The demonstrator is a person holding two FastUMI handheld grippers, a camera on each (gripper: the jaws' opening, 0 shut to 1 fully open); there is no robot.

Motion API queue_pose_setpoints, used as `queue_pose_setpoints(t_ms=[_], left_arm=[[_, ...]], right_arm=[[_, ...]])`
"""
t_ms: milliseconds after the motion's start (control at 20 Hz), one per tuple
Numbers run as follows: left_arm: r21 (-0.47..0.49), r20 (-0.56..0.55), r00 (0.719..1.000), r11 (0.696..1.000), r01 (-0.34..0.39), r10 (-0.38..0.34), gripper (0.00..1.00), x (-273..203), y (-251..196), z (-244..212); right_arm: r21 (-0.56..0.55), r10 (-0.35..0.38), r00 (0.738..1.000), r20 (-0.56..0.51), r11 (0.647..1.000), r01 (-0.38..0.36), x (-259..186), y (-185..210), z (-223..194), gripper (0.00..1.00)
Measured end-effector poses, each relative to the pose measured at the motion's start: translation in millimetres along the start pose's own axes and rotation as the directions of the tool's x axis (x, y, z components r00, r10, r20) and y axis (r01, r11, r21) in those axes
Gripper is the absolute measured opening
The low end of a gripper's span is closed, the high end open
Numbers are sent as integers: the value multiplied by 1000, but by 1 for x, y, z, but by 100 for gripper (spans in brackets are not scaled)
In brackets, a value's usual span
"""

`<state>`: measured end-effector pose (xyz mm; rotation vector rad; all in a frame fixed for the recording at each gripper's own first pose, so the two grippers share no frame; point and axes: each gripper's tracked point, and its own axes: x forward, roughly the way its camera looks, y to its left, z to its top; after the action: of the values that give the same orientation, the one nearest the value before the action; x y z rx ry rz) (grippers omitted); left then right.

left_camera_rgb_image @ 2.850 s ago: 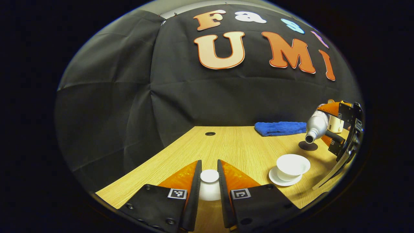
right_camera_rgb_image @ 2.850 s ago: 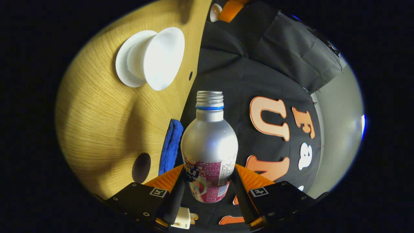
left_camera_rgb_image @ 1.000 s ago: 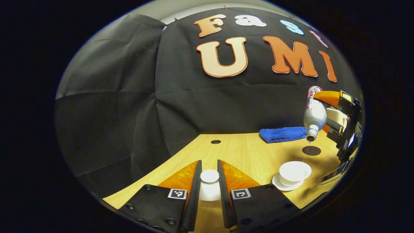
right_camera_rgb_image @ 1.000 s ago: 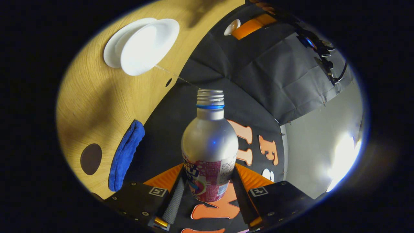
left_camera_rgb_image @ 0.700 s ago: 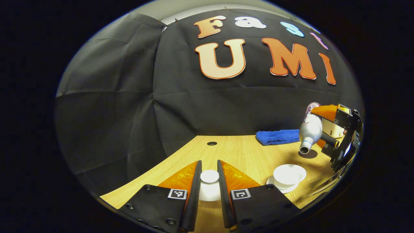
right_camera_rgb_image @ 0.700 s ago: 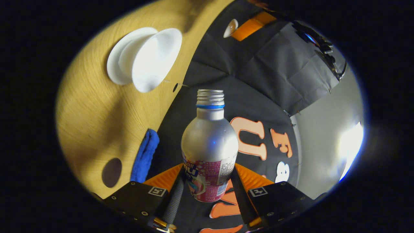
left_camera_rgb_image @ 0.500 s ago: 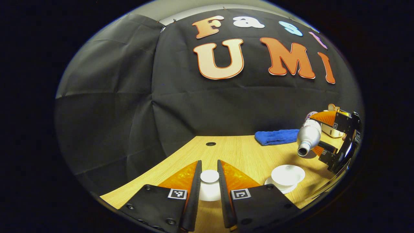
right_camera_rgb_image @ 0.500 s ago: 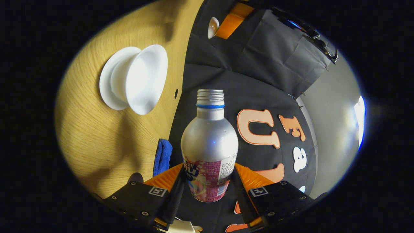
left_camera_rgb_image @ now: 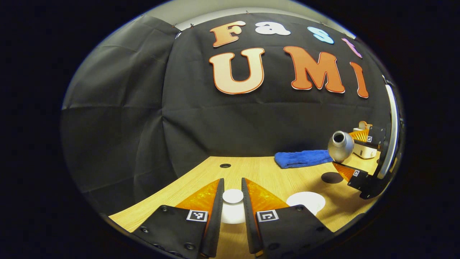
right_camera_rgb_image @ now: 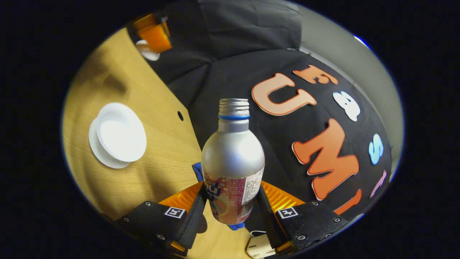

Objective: Open the teacup lid with one hand, grasp the water bottle and pour water into the teacup with the other hand; after pouring, place the water bottle on the coaster and then close the teacup lid.

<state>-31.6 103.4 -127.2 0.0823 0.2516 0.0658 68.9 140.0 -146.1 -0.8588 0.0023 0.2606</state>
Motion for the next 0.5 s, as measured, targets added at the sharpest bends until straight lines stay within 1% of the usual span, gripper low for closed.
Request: queue_pose_setpoints(t_ms=[150,300,450,500], left_arm=[[-5,17,1000,1000,18,-18,35,-1,-12,7],[-14,22,999,999,47,-46,35,1,-29,10],[-14,24,997,997,77,-77,36,2,-48,11],[-17,26,996,996,89,-89,35,1,-55,12]], right_arm=[[171,7,1000,-16,985,-4,3,-13,-6,78],[335,12,999,-46,942,4,-2,-26,-17,78],[430,8,998,-68,903,22,0,-24,-24,78],[461,22,997,-71,887,14,1,-23,-25,78]])
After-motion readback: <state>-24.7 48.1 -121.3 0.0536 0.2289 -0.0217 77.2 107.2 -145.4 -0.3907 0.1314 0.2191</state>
